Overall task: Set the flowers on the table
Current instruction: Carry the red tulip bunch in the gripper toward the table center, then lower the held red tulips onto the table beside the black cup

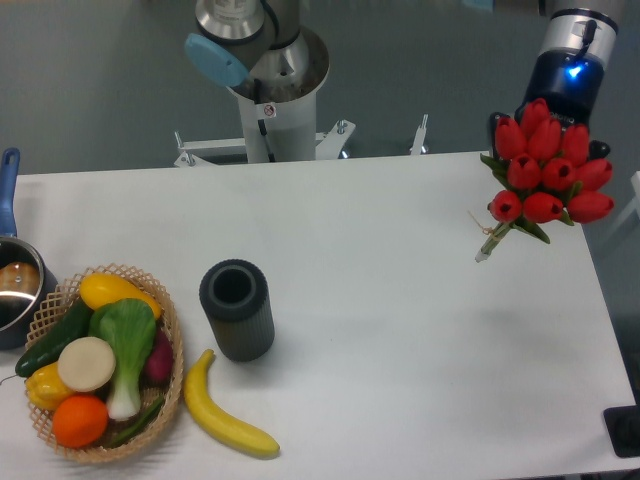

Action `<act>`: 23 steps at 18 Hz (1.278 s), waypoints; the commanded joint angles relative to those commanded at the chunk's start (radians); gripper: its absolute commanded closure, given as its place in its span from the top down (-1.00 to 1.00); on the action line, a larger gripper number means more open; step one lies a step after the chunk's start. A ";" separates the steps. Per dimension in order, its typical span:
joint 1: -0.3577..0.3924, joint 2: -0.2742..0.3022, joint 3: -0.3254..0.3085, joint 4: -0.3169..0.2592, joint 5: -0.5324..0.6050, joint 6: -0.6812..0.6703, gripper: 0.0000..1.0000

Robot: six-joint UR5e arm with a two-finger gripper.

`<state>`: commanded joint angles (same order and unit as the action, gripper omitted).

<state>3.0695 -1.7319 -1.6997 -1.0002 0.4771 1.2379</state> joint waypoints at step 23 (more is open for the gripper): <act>-0.346 -0.072 0.055 -0.005 0.984 -0.048 -0.14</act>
<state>2.7231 -1.8038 -1.6445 -1.0048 1.4612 1.1904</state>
